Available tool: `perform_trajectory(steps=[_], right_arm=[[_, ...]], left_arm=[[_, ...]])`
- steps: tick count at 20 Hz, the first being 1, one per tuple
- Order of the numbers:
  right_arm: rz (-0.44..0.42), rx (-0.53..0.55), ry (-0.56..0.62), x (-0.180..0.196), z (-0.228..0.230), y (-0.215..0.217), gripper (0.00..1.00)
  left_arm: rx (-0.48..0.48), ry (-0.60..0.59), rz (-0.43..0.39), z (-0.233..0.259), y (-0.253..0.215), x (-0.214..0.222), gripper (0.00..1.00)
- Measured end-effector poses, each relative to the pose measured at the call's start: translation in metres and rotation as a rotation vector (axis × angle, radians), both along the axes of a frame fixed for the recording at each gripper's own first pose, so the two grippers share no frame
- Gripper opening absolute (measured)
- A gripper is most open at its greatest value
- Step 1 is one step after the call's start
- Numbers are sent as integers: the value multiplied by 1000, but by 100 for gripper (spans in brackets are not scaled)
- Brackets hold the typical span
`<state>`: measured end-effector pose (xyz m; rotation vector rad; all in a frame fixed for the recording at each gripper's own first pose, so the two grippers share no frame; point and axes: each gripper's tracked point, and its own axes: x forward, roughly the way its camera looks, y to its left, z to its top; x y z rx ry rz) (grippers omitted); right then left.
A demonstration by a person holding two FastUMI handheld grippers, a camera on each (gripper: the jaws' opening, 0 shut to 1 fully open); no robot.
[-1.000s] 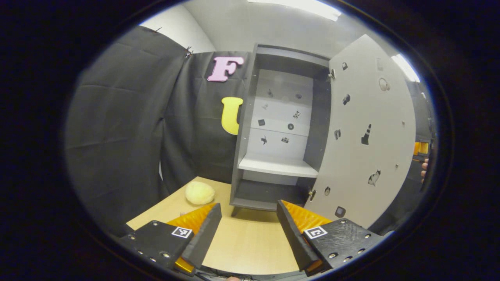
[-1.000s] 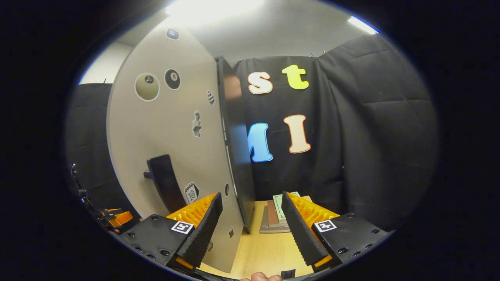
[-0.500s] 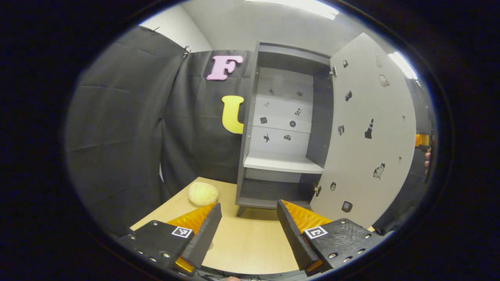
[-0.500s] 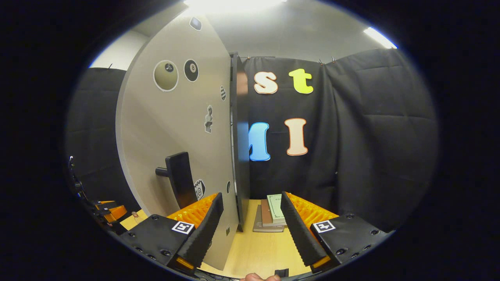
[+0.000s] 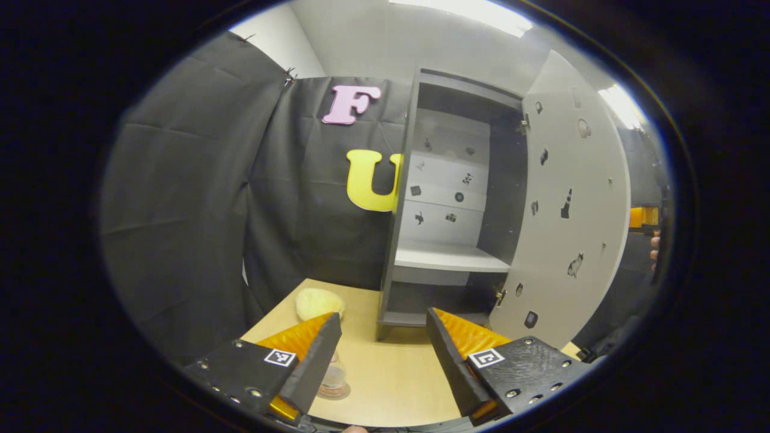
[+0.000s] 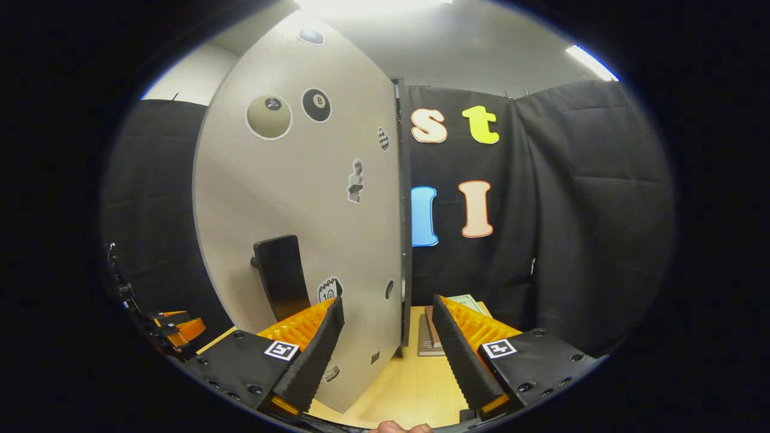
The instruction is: Open the cabinet door with the right hand, grasp the bottle in the cabinet with the left hand and place it on the coaster, then close the cabinet door with the right hand.
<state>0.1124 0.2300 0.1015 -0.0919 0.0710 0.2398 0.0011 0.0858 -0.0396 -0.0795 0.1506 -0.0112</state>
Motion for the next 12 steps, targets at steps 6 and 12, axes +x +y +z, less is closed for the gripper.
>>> perform_trajectory(steps=[6, 12], right_arm=[[50, 18, -11, 11, -6, 54, 95], [114, 66, 28, 25, -16, 104, 95]], left_arm=[[33, 2, 24, -6, 45, -1, 85], [57, -17, 39, 0, 73, 2, 85]])
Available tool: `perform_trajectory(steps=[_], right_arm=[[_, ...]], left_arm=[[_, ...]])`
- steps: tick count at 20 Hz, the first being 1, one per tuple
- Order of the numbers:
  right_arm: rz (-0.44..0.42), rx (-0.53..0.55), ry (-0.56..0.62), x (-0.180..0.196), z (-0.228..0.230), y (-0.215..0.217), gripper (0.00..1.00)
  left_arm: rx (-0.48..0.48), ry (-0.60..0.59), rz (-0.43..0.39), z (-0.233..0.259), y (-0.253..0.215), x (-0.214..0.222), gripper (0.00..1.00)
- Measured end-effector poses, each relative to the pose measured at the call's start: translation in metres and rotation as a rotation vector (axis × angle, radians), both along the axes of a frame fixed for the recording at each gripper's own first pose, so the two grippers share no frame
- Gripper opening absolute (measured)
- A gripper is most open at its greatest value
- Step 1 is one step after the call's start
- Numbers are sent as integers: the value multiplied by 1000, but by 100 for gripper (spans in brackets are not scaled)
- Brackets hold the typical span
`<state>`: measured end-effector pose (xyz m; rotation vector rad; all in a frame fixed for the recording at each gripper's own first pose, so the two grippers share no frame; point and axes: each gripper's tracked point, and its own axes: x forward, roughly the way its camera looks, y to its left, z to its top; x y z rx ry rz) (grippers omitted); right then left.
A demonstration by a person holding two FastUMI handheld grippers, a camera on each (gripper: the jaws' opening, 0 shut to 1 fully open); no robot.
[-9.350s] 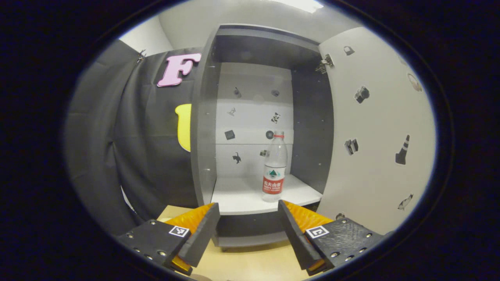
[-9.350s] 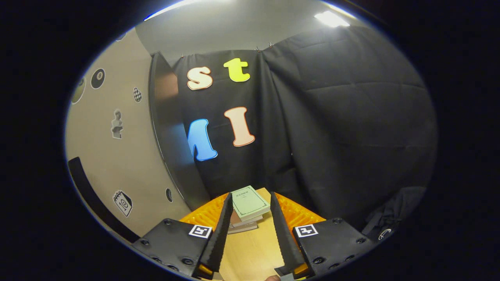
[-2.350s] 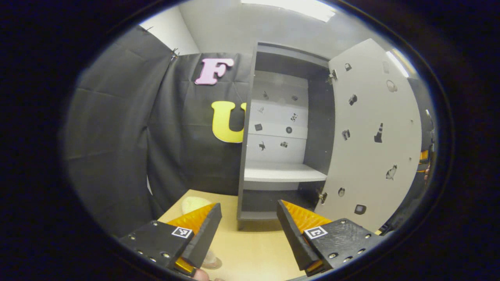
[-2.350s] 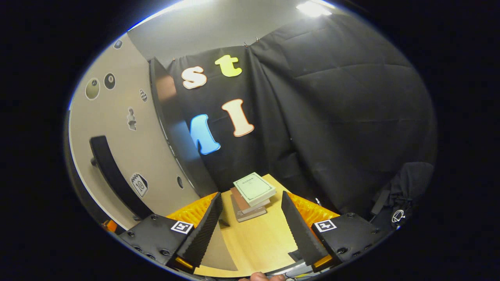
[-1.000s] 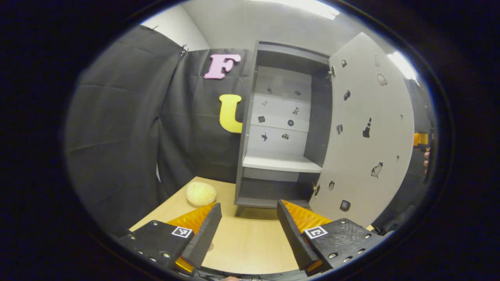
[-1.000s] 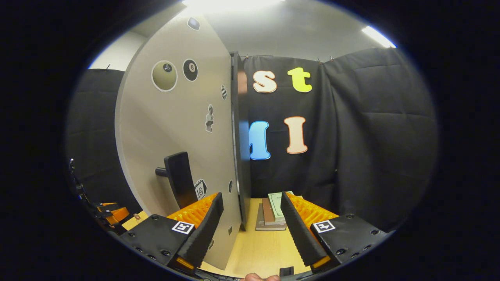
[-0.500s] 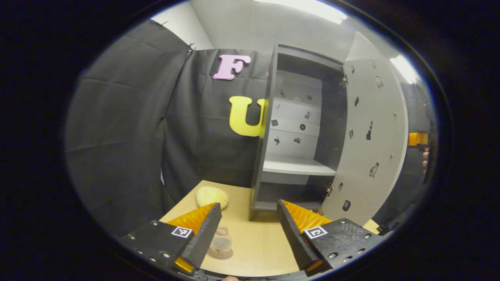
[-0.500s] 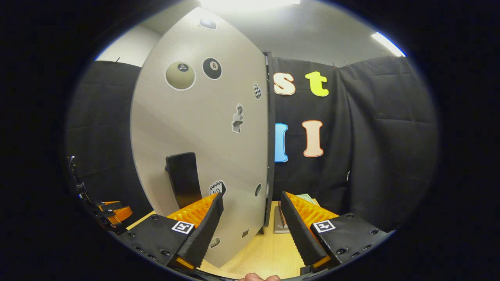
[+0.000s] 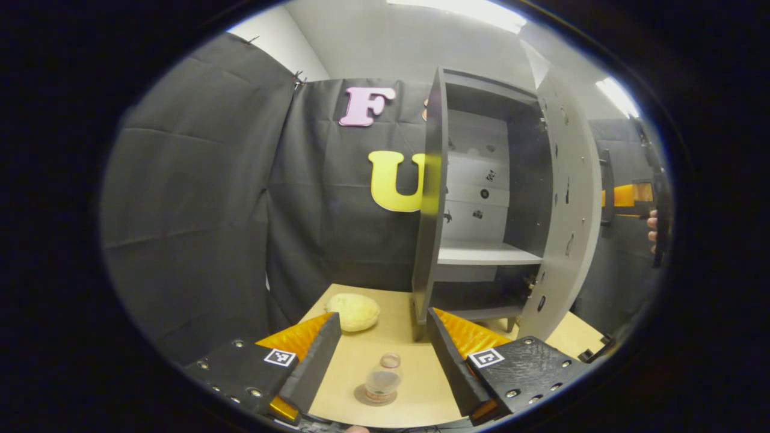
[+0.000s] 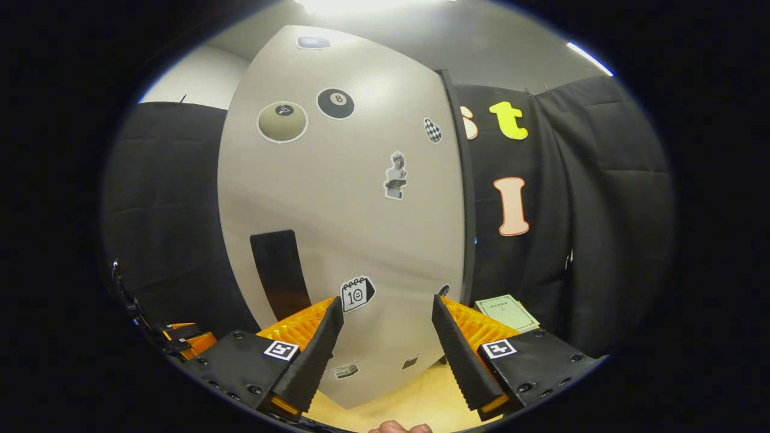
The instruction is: Open the cabinet door with the right hand, grasp the bottle in the cabinet with the left hand and place it on the coaster, then close the cabinet door with the right hand.
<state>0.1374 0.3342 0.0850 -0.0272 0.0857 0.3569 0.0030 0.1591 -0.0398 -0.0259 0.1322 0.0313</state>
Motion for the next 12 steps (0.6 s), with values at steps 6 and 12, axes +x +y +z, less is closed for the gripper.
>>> perform_trajectory(steps=[6, 12], right_arm=[[43, 34, 20, 11, -7, 31, 96], [-36, 4, 26, -3, -24, 0, 89]], left_arm=[[30, -7, 30, 0, 29, -12, 91], [-31, 16, -30, -8, 7, -1, 90]])
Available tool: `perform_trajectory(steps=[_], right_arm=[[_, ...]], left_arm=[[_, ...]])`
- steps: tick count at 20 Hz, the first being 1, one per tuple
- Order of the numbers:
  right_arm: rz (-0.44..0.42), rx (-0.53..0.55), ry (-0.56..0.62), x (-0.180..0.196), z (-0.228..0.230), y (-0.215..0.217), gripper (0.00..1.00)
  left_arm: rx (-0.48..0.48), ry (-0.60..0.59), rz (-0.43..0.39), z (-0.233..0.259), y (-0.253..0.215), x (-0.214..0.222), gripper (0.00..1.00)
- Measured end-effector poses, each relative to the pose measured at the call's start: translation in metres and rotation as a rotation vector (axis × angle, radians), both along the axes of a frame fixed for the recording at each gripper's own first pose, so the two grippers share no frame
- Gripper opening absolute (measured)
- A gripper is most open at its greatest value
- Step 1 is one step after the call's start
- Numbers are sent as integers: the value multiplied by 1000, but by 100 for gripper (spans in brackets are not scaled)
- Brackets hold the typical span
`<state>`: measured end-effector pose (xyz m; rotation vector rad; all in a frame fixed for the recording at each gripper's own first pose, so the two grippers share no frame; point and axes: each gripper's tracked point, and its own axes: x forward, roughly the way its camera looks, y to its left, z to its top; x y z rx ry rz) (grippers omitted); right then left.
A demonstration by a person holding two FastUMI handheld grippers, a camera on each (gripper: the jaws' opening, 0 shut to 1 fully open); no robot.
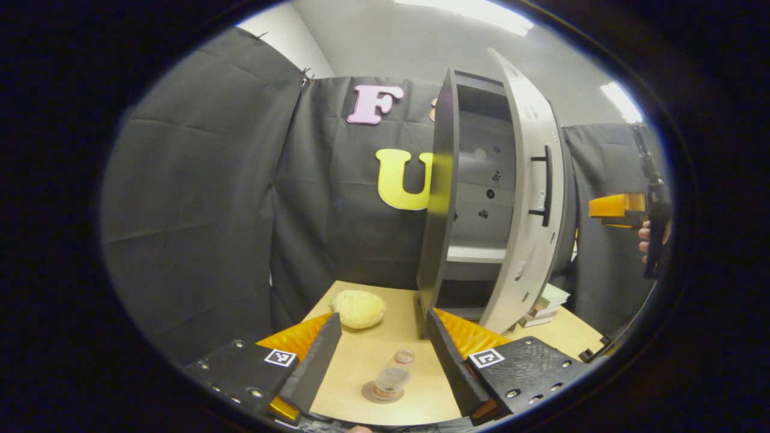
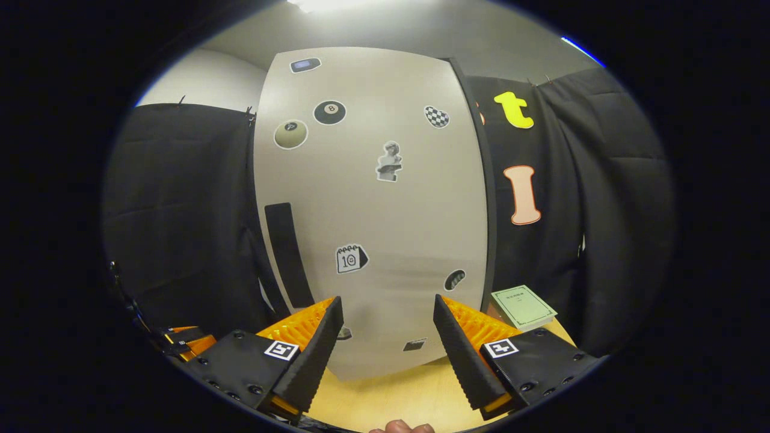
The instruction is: Open the cabinet door with the right hand, grasp the bottle in the cabinet with the left hand and place it on the coaster, then close the cabinet door with the right hand.
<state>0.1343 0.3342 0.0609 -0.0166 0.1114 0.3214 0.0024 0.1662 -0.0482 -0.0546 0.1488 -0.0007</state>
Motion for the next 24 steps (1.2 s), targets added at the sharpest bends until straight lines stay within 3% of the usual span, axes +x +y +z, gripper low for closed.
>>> perform_trajectory(steps=[1, 8, 9, 13, 17, 24], right_arm=[[-22, -9, 8, -3, -4, -7, 89], [-142, -17, 19, -24, -14, -70, 89], [-151, -17, 12, -25, -14, -81, 96], [-173, -29, -7, -13, -11, -132, 96], [-171, -7, 14, -2, -19, -177, 96], [-121, 15, -9, 25, -20, -228, 96]], left_arm=[[2, -1, -14, 4, -7, 6, 85], [10, -63, -164, 42, -74, 32, 90], [9, -69, -170, 45, -85, 34, 88], [-42, -93, -146, 69, -116, 40, 85], [-33, -132, -76, 101, -140, 35, 88], [-44, -145, 10, 106, -203, 10, 85]])
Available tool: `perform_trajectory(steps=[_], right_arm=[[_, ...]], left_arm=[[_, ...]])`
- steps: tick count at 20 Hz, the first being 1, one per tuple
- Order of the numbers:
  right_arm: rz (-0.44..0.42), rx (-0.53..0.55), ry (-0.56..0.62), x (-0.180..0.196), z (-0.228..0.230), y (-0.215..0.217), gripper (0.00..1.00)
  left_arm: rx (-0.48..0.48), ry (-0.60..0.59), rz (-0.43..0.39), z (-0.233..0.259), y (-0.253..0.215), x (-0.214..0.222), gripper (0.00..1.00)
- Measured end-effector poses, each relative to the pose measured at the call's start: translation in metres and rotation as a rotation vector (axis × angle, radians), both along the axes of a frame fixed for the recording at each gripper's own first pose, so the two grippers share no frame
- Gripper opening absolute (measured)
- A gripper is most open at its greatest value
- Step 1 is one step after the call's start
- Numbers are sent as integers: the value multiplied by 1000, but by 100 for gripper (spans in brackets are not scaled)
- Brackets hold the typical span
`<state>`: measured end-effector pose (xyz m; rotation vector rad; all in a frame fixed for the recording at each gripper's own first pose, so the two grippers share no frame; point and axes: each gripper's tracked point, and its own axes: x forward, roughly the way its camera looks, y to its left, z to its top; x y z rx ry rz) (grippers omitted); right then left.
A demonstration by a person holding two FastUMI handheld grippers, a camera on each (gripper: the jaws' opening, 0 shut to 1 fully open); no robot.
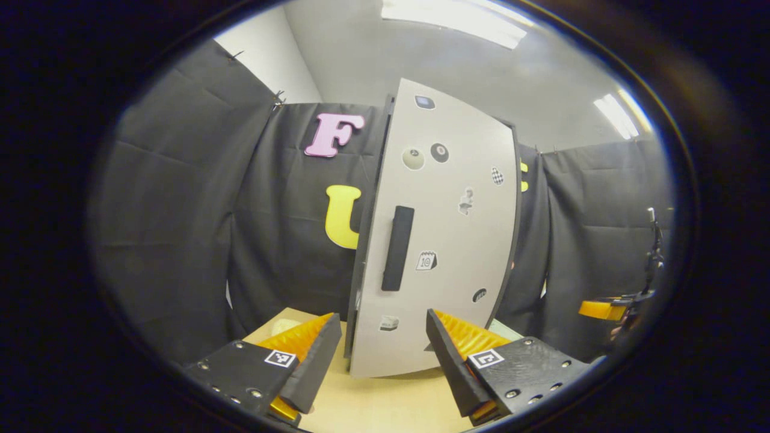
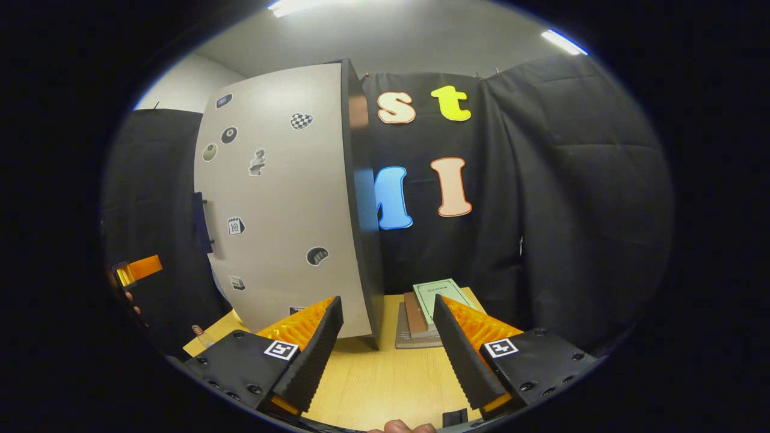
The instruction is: Open the cabinet door with the right hand, grasp the bottle in the cabinet with the left hand and place it on the coaster, then close the cabinet door with the right hand.
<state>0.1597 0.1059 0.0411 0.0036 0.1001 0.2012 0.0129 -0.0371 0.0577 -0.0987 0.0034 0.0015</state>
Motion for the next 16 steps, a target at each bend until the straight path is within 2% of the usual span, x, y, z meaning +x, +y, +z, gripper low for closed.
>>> perform_trajectory(steps=[2, 3, 4, 7, 8, 9, 12, 16], right_arm=[[7, 21, -13, 5, 1, -7, 96], [8, 36, -18, 7, -2, -10, 89], [7, 50, -21, 9, -6, -12, 96], [3, 72, -3, 3, -25, -14, 96], [-3, 76, 1, 0, -33, -13, 89], [-13, 78, 1, -5, -40, -13, 96], [3, 81, 26, -19, -64, -4, 96], [14, 64, 28, -24, -75, 6, 96]], left_arm=[[-14, -16, 31, 4, -13, -12, 85], [-23, -21, 44, 5, -18, -18, 85], [-28, -23, 54, 3, -23, -25, 85], [-37, -13, 109, -4, -28, -38, 85], [-54, -5, 112, -11, -34, -44, 85], [-61, 1, 103, -15, -41, -47, 85], [-7, 33, 106, -28, -48, -49, 85], [-1, 33, 116, -37, -49, -48, 85]])
